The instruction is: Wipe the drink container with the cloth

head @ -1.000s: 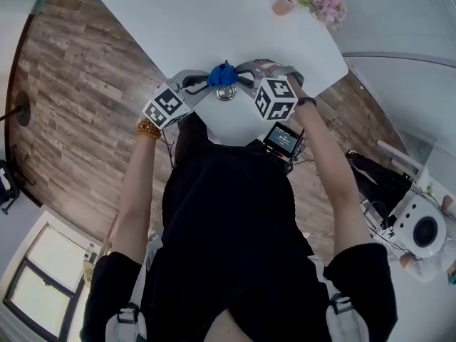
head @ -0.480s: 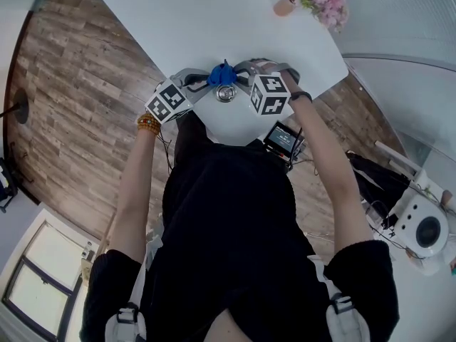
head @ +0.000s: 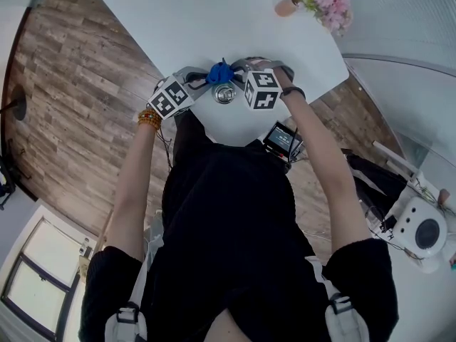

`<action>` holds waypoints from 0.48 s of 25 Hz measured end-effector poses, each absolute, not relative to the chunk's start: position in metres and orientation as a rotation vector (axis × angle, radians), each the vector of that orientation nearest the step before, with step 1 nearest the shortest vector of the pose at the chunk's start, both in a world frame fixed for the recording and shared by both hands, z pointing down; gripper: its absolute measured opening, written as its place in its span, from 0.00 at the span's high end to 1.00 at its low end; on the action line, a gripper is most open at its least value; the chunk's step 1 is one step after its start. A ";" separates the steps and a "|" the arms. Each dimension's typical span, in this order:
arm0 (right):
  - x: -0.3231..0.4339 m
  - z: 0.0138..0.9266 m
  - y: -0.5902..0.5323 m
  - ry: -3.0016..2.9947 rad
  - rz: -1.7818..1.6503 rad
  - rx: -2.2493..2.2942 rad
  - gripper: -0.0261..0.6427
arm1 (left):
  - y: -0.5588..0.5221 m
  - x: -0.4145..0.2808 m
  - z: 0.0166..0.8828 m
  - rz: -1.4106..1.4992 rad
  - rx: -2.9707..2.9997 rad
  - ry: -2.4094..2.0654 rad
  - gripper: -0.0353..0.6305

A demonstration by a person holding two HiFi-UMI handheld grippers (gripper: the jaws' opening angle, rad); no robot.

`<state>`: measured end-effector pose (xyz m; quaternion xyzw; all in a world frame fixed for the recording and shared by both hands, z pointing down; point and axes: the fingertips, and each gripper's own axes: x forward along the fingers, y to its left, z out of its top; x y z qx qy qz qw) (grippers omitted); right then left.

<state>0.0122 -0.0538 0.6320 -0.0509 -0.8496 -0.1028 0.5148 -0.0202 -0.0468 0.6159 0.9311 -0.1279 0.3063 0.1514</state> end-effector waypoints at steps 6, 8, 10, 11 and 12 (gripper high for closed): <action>0.011 0.656 -0.057 -2.030 -0.194 -0.132 0.87 | -0.050 -0.021 0.638 0.957 2.634 -0.373 0.69; 0.010 0.658 -0.061 -2.048 -0.172 -0.119 0.86 | -0.053 -0.023 0.638 0.920 2.614 -0.401 0.69; 0.011 0.657 -0.064 -2.070 -0.154 -0.098 0.84 | -0.056 -0.025 0.633 0.829 2.574 -0.453 0.69; 0.013 0.656 -0.066 -2.080 -0.145 -0.082 0.81 | -0.057 -0.028 0.629 0.775 2.551 -0.490 0.69; 0.017 0.655 -0.068 -2.089 -0.137 -0.064 0.77 | -0.057 -0.032 0.626 0.725 2.526 -0.531 0.69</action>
